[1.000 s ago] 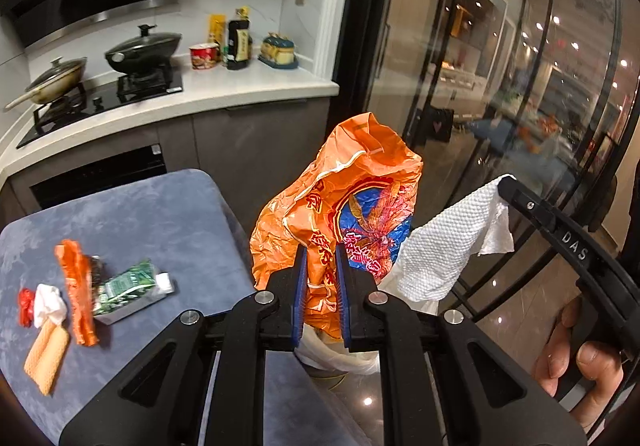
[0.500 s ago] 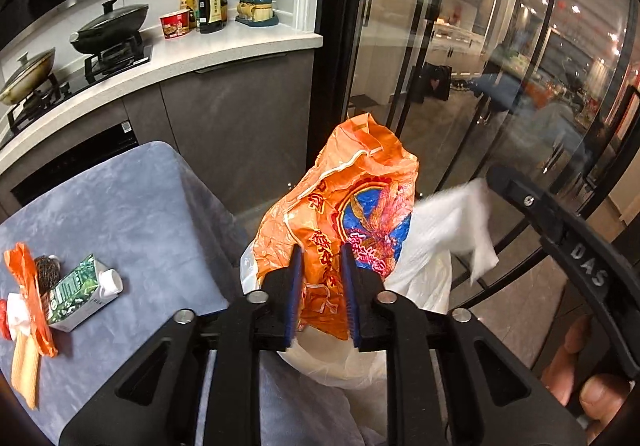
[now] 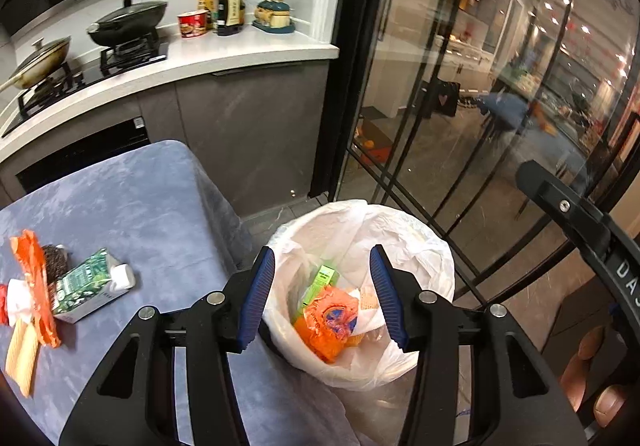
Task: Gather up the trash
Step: 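Move both open tools back over the remaining trash on the table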
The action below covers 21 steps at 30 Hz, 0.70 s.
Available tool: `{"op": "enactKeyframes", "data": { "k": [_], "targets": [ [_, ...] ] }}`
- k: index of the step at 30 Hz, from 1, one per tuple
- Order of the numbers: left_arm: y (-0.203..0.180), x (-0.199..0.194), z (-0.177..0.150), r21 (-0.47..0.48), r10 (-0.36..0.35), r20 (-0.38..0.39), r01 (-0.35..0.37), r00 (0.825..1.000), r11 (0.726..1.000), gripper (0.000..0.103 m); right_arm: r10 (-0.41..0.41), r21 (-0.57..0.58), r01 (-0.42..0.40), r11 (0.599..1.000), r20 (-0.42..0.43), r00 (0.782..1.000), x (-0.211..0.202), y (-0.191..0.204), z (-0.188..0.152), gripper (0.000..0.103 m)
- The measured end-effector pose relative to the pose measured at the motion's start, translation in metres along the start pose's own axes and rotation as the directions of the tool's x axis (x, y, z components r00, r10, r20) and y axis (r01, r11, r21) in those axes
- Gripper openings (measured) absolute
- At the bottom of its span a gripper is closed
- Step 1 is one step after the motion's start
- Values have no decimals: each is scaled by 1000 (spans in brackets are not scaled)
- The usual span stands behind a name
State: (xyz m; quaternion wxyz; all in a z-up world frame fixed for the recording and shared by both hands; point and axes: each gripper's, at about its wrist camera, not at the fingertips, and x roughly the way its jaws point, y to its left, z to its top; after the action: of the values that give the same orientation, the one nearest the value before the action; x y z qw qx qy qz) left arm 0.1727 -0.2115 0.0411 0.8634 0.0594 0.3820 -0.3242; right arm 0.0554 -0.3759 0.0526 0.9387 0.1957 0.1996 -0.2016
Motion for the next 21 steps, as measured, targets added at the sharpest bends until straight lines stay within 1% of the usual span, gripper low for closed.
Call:
{"op": "enactKeyframes", "data": {
  "k": [2, 4, 8, 10, 14, 17, 19, 21],
  "targets": [
    [10, -10, 0, -20, 7, 14, -7, 1000, 1000, 47, 12, -6, -12, 1000, 6, 1000, -5, 8, -1, 48],
    [21, -19, 0, -37, 15, 28, -14, 999, 999, 48, 24, -10, -24, 1000, 13, 1000, -9, 16, -2, 50],
    [50, -42, -2, -86, 46, 60, -40, 997, 995, 53, 60, -19, -60, 998, 14, 998, -16, 35, -5, 52],
    [70, -56, -5, -122, 74, 76, -65, 994, 990, 54, 82, -29, -82, 996, 11, 997, -18, 47, -8, 52],
    [100, -76, -9, -162, 126, 96, -110, 987, 981, 55, 124, -63, -124, 990, -6, 992, -21, 78, -16, 52],
    [125, -91, -14, -196, 165, 102, -143, 981, 970, 55, 158, -80, -159, 984, -26, 987, -20, 101, -24, 52],
    [142, -101, -18, -224, 188, 103, -162, 977, 961, 57, 178, -88, -180, 980, -38, 983, -19, 114, -29, 52],
    [160, -110, -22, -246, 223, 105, -192, 969, 950, 58, 201, -104, -206, 973, -55, 978, -17, 133, -36, 52]
  ]
}}
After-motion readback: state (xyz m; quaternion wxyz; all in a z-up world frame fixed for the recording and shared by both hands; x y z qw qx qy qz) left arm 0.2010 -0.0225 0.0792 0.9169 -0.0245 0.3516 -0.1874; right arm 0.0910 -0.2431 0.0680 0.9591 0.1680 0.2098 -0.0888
